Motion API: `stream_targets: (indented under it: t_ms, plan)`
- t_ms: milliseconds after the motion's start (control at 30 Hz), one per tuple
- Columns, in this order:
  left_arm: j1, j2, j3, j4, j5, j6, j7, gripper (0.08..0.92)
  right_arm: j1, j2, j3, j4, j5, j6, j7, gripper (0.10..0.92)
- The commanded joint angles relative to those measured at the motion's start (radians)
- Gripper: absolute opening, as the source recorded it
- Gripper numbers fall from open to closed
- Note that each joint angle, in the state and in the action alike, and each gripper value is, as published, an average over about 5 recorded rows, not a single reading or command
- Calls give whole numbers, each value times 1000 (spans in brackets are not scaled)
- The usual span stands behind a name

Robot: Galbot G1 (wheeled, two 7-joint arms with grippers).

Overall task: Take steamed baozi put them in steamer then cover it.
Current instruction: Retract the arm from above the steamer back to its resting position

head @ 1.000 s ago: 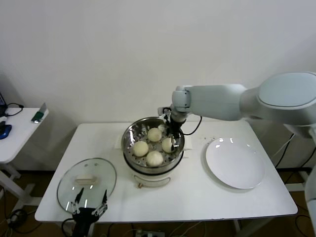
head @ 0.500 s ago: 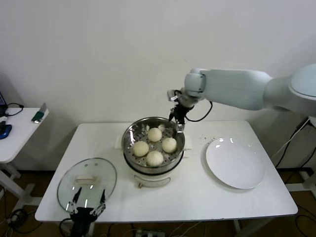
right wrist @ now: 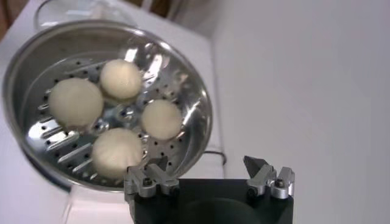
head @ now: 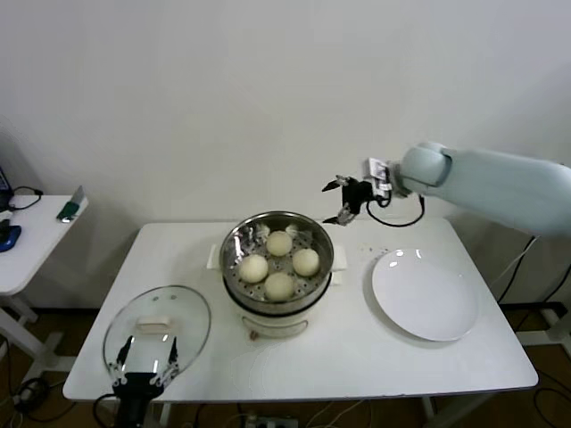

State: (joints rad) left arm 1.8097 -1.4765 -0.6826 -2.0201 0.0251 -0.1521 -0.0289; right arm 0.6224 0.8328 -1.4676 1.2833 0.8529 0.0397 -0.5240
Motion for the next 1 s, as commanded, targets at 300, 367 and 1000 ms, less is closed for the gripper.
stream_targets:
  t_ms: [300,367,1000]
  plan:
    - [7,-22,-27,-66,113,33,-11,823,-1080,-286,1180,178,-229,128,265,823]
    - [-3,-22,-28,-72,152,44,-17,823,-1204,-267,1312,203,-245,122,272,823]
    - [-86,46,-42,10,1416,252,-5,823,-1843,101,1942,366,-319,78,318,823]
